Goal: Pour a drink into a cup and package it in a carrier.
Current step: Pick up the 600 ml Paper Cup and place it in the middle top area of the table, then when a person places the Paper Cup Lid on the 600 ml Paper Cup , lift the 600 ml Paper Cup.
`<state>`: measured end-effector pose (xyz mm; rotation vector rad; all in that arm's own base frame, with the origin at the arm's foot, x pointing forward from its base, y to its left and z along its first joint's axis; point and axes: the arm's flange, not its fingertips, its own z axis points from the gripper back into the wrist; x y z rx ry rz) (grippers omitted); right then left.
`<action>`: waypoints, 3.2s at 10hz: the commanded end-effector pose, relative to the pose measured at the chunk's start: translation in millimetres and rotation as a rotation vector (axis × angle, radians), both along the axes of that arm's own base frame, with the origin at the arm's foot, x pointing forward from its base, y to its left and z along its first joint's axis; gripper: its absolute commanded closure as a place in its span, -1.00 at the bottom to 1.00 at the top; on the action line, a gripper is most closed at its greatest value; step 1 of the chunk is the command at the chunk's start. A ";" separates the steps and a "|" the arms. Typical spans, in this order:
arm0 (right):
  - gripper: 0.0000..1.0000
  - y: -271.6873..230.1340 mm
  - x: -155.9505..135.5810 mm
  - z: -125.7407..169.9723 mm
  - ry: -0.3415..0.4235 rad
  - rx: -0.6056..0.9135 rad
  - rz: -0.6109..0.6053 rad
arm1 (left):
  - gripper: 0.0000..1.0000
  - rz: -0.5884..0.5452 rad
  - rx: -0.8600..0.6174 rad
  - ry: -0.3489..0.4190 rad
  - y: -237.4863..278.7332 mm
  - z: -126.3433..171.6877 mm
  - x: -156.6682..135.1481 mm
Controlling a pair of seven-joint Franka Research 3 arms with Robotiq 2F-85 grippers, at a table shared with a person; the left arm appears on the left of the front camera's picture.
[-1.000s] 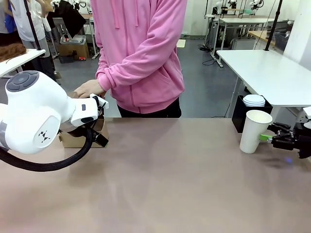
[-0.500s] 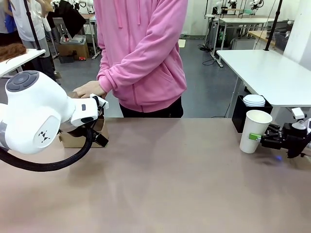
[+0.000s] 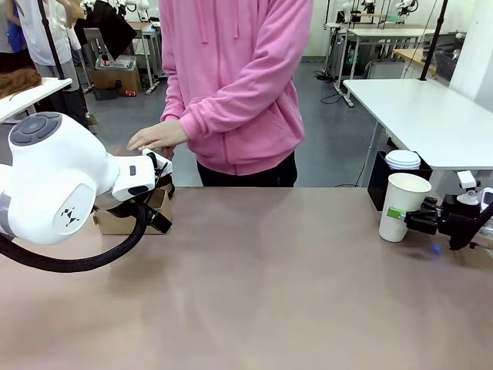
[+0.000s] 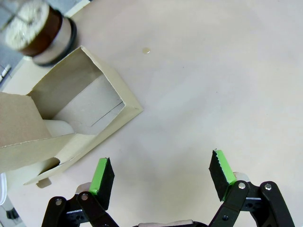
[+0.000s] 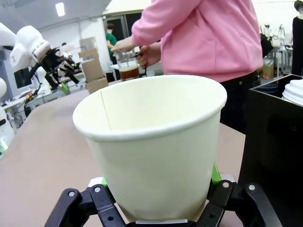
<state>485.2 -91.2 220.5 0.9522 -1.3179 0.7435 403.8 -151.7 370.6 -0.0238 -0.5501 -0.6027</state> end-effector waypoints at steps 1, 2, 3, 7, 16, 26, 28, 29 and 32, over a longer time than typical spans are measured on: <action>-0.61 1.6 0.2 1.7 -0.004 -0.005 0.012 | -1.00 -0.001 -0.001 0.000 0.0 0.1 -0.3; -0.68 0.0 0.0 0.0 0.000 0.000 0.000 | -1.00 -0.001 -0.001 0.000 0.0 0.1 -0.3; -0.61 -7.4 -12.3 16.5 0.001 0.004 -0.001 | -1.00 -0.001 -0.001 0.000 0.0 0.1 -0.3; -0.61 57.0 -18.7 106.7 0.039 0.020 -0.095 | -1.00 -0.001 -0.001 0.000 0.0 0.1 -0.3; -0.61 232.2 105.5 61.7 0.040 -0.068 -0.163 | -1.00 -0.001 -0.001 0.000 0.0 0.1 -0.3; -0.61 226.4 107.2 53.4 0.069 -0.059 -0.127 | -1.00 -0.001 -0.001 0.000 0.0 0.1 -0.3; -0.61 226.4 107.2 53.4 0.069 -0.059 -0.127 | -1.00 -0.001 -0.001 0.000 0.0 0.1 -0.3; -0.61 226.4 107.2 53.4 0.069 -0.059 -0.127 | -1.00 -0.001 -0.001 0.000 0.0 0.1 -0.3; -0.61 226.4 107.2 53.4 0.069 -0.059 -0.127 | -1.00 -0.001 -0.001 0.000 0.0 0.1 -0.3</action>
